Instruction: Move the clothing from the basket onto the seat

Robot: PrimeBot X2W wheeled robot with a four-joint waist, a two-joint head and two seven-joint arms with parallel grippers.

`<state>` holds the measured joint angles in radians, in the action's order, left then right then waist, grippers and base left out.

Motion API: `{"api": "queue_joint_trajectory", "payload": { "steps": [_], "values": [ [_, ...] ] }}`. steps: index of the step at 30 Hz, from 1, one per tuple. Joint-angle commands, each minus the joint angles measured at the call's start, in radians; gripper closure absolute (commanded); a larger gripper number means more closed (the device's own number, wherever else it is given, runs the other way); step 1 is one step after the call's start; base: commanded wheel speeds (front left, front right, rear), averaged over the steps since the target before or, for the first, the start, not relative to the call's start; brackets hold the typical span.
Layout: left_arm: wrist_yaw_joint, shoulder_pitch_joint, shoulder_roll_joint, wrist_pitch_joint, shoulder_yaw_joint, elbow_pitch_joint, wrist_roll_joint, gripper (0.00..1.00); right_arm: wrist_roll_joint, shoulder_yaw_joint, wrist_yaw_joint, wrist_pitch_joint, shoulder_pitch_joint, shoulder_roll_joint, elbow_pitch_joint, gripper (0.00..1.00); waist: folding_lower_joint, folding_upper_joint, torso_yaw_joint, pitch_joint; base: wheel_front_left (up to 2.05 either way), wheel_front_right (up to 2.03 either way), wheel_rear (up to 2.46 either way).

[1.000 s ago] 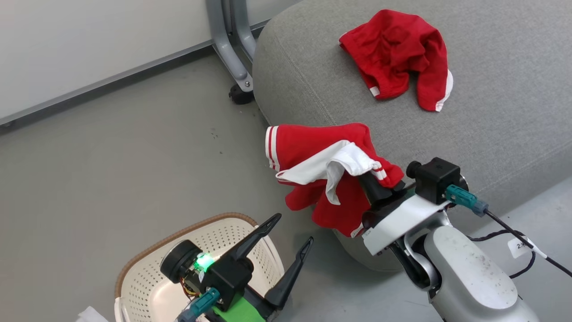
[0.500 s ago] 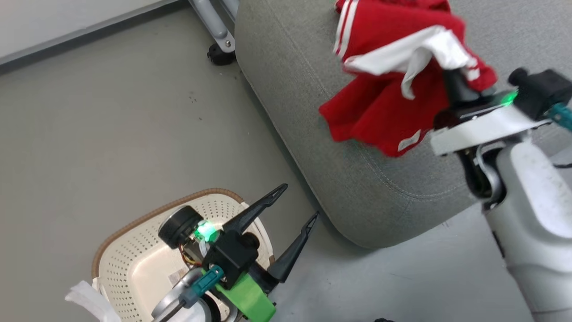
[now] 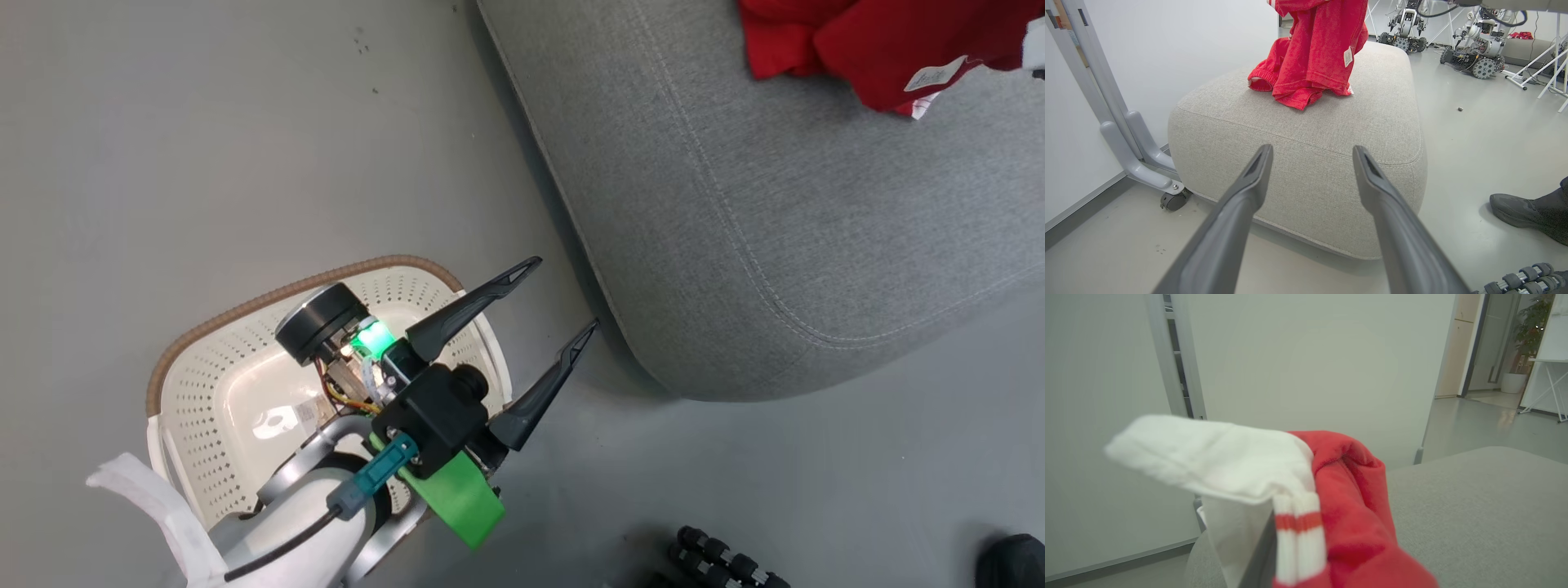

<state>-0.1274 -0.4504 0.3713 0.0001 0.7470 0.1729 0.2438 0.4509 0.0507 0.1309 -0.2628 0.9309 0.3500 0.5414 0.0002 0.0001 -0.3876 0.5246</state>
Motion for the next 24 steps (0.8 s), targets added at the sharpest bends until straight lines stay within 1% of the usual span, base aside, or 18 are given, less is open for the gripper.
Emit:
{"api": "queue_joint_trajectory", "payload": {
  "steps": [1,5,8,9,10,11,12,19,24],
  "values": [
    [-0.003,-0.034,0.015,0.005,0.006,0.007,-0.007,0.0,0.009,0.027,0.0,-0.002,0.022,-0.001,0.039,1.0,-0.0002,-0.0001,0.061,0.104,0.0,0.0,0.0],
    [-0.004,-0.074,0.028,0.015,0.027,0.012,-0.006,0.0,0.0,0.111,0.0,-0.002,0.049,-0.006,0.145,1.0,-0.0002,-0.0001,0.083,0.156,0.0,0.0,0.0],
    [-0.004,-0.095,0.04,0.011,0.039,0.011,-0.003,0.0,-0.018,0.142,0.0,-0.002,0.057,-0.016,0.194,1.0,-0.0002,-0.0001,0.095,0.179,0.0,0.0,0.0],
    [-0.004,-0.098,0.042,0.009,0.041,0.009,-0.001,0.0,-0.022,0.146,0.0,-0.002,0.056,-0.017,0.202,0.85,-0.0002,-0.0001,0.096,0.181,0.0,0.0,0.0],
    [-0.004,-0.102,0.043,0.008,0.042,0.008,0.002,0.0,-0.026,0.154,0.0,-0.003,0.055,-0.019,0.206,0.61,-0.0002,-0.0001,0.098,0.184,0.0,0.0,0.0],
    [-0.004,-0.104,0.043,0.005,0.043,0.007,0.004,0.0,-0.031,0.16,0.0,-0.002,0.052,-0.021,0.203,0.41,-0.0002,-0.0001,0.1,0.184,0.0,0.0,0.0],
    [-0.005,-0.107,0.043,0.002,0.043,0.004,0.007,0.0,-0.038,0.163,0.0,-0.002,0.044,-0.027,0.2,0.0,-0.0002,-0.0001,0.101,0.184,0.0,0.0,0.0],
    [-0.002,-0.102,0.027,-0.023,0.052,-0.016,0.017,0.0,-0.072,0.173,0.0,-0.003,-0.015,-0.05,0.173,0.0,-0.0002,-0.0001,0.099,0.153,0.0,0.0,0.0],
    [0.008,-0.087,0.009,-0.056,0.055,-0.044,0.027,0.0,-0.101,0.165,0.0,-0.003,-0.099,-0.078,0.137,0.0,-0.0002,-0.0001,0.099,0.105,0.0,0.0,0.0]
  ]
}}
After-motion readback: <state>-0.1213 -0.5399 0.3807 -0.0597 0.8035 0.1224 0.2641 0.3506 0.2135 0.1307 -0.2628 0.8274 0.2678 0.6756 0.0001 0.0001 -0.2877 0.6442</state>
